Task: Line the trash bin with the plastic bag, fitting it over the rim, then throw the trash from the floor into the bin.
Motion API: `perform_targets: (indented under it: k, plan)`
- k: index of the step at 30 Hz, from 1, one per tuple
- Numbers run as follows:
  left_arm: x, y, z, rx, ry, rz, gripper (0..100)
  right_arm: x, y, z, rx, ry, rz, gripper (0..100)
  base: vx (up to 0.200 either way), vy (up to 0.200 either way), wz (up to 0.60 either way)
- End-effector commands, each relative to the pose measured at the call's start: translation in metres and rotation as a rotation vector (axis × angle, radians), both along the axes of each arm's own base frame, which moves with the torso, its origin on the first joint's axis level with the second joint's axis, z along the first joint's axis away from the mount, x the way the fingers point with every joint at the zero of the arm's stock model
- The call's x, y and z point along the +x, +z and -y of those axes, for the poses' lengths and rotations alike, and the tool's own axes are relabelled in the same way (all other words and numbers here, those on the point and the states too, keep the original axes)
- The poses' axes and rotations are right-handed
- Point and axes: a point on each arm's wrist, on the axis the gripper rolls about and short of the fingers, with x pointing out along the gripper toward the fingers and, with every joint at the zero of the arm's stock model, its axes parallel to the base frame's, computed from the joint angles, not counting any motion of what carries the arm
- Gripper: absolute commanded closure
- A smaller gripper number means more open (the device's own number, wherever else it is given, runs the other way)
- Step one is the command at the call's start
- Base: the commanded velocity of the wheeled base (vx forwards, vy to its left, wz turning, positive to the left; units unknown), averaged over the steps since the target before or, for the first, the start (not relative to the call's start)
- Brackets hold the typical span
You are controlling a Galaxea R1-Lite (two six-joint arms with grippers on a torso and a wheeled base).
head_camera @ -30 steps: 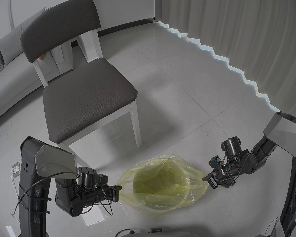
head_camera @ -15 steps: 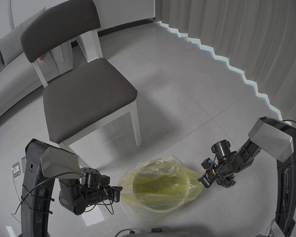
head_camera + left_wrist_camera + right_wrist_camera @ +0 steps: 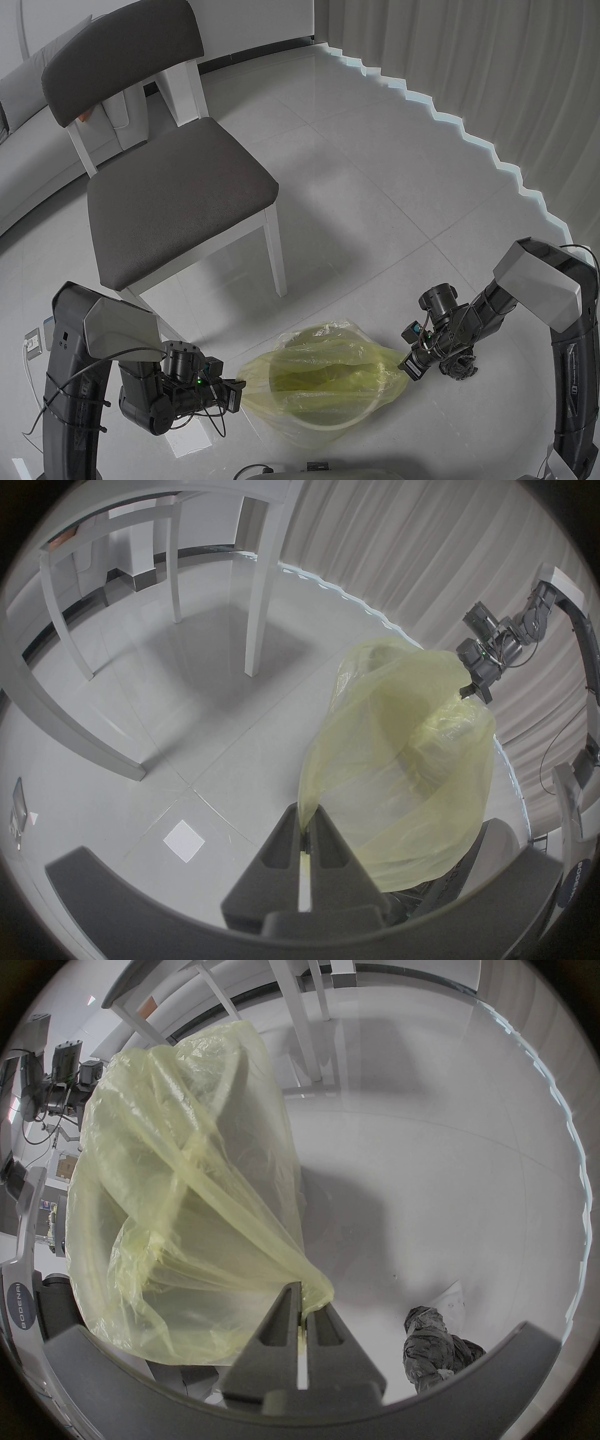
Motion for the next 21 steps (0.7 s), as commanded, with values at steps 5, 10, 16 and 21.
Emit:
perform_targets:
  k: [5,10,16,21]
  plan:
    - [0.002,0.001,0.005,0.031,-0.038,0.003,100,0.004,-0.004,-0.009,-0.017,0.021,-0.020,100,0.000,0.000,0.00]
    - [-0.013,0.013,0.006,0.029,-0.064,0.003,100,-0.013,0.002,-0.015,-0.047,0.060,-0.025,100,0.000,0.000,0.00]
    - [-0.026,0.015,0.001,0.043,-0.078,0.016,100,-0.028,0.011,-0.017,-0.055,0.093,-0.023,100,0.000,0.000,0.00]
    - [-0.022,0.000,-0.001,0.058,-0.074,0.026,100,-0.022,0.009,-0.017,-0.067,0.076,-0.010,100,0.000,0.000,0.00]
